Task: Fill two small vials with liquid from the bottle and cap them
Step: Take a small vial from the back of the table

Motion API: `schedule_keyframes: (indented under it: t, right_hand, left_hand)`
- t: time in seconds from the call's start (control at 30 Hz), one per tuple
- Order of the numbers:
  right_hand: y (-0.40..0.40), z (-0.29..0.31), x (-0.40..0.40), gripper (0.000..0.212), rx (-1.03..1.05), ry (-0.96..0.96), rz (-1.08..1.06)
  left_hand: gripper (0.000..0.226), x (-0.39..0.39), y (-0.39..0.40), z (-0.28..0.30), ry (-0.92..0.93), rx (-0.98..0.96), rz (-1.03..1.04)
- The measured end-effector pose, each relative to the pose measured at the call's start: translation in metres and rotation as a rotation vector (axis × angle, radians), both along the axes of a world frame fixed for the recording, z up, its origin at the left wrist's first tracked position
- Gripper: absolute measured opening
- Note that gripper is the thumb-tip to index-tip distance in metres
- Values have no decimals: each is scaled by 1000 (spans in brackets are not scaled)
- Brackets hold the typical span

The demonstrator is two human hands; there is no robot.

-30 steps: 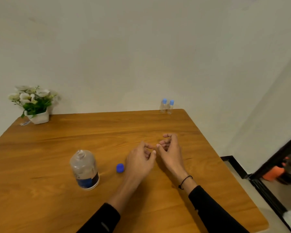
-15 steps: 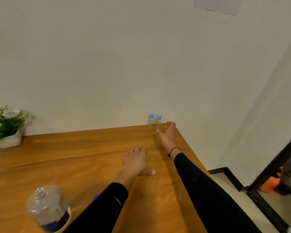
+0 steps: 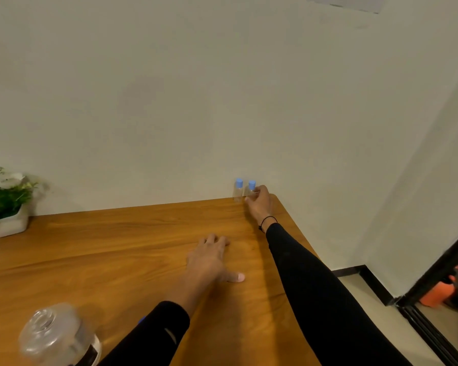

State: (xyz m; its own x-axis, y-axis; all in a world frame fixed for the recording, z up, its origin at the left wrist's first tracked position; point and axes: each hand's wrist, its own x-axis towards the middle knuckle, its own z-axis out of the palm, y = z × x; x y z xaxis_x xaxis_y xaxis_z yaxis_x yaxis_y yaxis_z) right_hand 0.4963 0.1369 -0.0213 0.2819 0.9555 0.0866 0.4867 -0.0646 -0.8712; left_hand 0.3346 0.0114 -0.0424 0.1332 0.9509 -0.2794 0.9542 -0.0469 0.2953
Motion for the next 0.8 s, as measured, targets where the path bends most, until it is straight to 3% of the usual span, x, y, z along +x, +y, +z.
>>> schedule_keyframes:
  t: [0.17, 0.37, 0.43, 0.6, 0.8]
  right_hand:
    - [-12, -4, 2, 26, 33, -14, 24]
    - [-65, -19, 3, 25, 68, -28, 103]
    - [-89, -24, 3, 25, 84, -67, 155]
    - [-151, -37, -3, 28, 84, -129, 269]
    - [-226, -37, -26, 23, 110, -121, 376]
  left_hand:
    - [114, 0, 0, -5, 23, 8, 11]
    - [118, -5, -8, -5, -52, 82, 24]
    - [110, -7, -19, -3, -169, 137, 43]
    - [72, -22, -52, 3, -724, 233, 115]
    - [40, -27, -106, 0, -765, 250, 57]
